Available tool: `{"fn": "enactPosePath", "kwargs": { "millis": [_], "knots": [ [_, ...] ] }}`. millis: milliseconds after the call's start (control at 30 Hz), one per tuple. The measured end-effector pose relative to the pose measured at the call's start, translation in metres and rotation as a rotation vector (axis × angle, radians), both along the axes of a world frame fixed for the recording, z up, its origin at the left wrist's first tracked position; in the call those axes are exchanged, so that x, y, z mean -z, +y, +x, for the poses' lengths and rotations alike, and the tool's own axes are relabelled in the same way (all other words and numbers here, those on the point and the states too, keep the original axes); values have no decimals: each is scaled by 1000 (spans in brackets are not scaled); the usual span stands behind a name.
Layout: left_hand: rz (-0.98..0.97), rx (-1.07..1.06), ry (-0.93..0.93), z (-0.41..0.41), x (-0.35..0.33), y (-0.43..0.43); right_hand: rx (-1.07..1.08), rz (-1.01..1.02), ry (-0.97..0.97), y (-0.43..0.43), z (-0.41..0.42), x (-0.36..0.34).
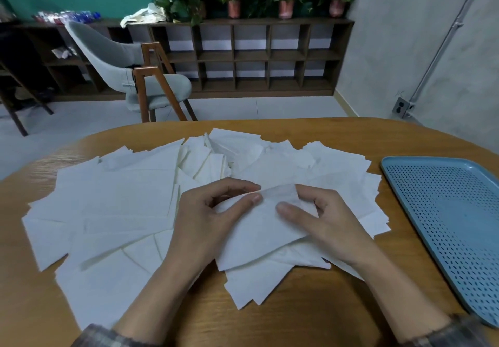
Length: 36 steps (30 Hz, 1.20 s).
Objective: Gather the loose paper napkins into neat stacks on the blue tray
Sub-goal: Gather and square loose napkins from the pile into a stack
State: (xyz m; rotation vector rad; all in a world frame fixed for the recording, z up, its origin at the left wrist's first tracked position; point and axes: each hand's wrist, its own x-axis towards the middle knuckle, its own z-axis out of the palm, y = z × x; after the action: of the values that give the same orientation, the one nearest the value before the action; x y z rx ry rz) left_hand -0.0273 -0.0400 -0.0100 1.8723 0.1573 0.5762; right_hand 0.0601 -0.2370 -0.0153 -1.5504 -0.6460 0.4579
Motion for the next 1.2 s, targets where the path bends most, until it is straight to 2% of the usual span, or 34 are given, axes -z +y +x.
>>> {"fn": "enactPosePath", "kwargs": {
  "millis": [400,567,667,767,933,1067,1133,1200],
  "knots": [
    [15,-62,-4,1,3,-5,40,-70,-76,7,-5,0],
    [173,-124,-52,5,7,0,75,16,-65,2,-1,0],
    [-35,-4,24,4,0,3,118,120,-55,-4,4,-1],
    [-114,37,16,4,0,0,251,48,-244,-6,12,2],
    [180,34,-56,5,12,4,433,-12,-251,-8,19,8],
    [580,278,96,5,20,10,466,-19,-245,-11,24,9],
    [651,349,166,5,23,11,452,-23,-242,-11,23,9],
    [638,358,162,5,24,11,434,-26,-256,-10,22,9]
  ]
}}
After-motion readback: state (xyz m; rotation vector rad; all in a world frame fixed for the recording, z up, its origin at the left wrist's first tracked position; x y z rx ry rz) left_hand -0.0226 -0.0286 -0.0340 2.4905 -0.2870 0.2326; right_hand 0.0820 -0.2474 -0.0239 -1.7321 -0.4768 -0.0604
